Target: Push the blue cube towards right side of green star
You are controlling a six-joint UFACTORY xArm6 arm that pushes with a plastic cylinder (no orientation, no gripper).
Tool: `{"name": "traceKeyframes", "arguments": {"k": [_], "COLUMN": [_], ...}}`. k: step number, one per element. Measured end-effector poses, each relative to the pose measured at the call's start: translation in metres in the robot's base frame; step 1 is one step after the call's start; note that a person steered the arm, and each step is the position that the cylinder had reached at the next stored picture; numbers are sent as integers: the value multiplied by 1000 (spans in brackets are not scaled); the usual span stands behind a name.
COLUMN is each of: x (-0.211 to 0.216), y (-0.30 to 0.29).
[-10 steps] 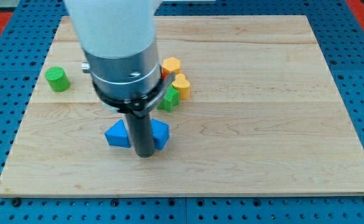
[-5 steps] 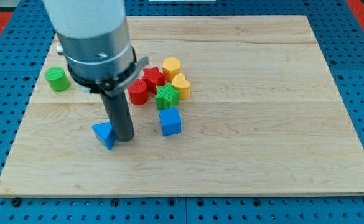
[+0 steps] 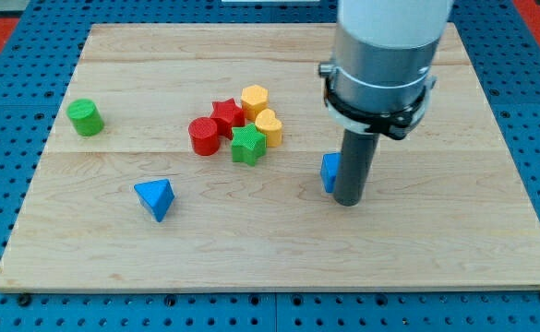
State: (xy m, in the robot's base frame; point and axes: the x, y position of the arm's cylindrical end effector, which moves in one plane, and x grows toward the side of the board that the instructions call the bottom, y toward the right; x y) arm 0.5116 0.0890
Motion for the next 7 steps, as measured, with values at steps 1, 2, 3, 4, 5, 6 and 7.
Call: {"name": "traceKeyframes", "arguments": {"k": [1, 2, 3, 4, 5, 6, 7], "x": [-18, -43, -44, -68, -85, -85, -68], "y": [-1, -13, -12, 56, 6, -6, 21]}}
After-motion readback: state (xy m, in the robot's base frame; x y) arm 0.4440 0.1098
